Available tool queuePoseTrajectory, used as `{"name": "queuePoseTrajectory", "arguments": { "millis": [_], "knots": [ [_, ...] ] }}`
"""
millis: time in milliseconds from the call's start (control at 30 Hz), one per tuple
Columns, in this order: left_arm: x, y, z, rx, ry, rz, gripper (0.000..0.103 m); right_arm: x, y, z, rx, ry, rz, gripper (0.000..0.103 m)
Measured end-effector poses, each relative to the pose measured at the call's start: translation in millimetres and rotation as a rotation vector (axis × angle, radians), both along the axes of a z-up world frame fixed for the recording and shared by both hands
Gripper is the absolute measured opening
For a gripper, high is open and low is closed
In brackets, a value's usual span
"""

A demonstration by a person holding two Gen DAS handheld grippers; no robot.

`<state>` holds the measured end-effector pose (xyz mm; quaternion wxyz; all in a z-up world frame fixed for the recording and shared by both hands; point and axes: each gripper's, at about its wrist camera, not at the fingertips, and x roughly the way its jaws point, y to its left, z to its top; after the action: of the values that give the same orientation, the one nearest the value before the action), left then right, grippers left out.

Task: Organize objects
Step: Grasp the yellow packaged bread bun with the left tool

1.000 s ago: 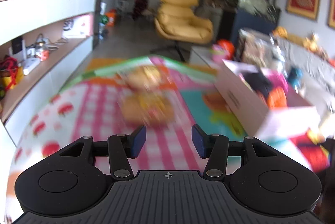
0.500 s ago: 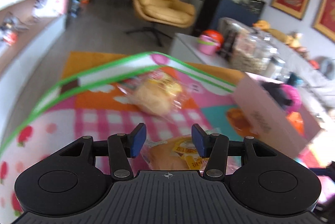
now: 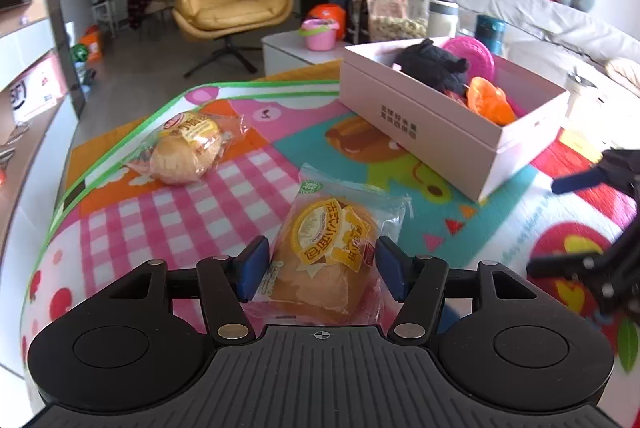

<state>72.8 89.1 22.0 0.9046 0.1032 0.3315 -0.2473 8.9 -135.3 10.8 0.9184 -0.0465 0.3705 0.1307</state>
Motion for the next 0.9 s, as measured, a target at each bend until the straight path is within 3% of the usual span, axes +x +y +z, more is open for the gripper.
{"name": "queuePoseTrajectory", "arguments": {
  "millis": [300, 567, 700, 767, 900],
  "knots": [
    [7.3, -12.2, -6.7, -0.05, -0.01, 0.166, 0.068, -0.3, 1.3, -0.2, -0.006, 0.001, -0.002, 0.103],
    [20.1, -23.7, -9.7, 0.045, 0.065, 0.123, 0.075, -0.5, 1.7, 0.2, -0.007, 0.001, -0.005, 0.103],
    [19.2, -18.5, -8.8, 0.022, 0.077, 0.124, 0.071, -0.5, 1.7, 0.1, -0.007, 0.001, -0.004, 0.103],
    [8.8, -14.9, -7.9, -0.002, 0.055, 0.16, 0.062, -0.4, 1.8, 0.2, -0.007, 0.002, -0.004, 0.103],
    [-27.0, 10.7, -8.8, -0.139, 0.05, 0.305, 0.061, 0.1, 5.4, 13.2, -0.002, 0.002, 0.025, 0.103]
  ]
}}
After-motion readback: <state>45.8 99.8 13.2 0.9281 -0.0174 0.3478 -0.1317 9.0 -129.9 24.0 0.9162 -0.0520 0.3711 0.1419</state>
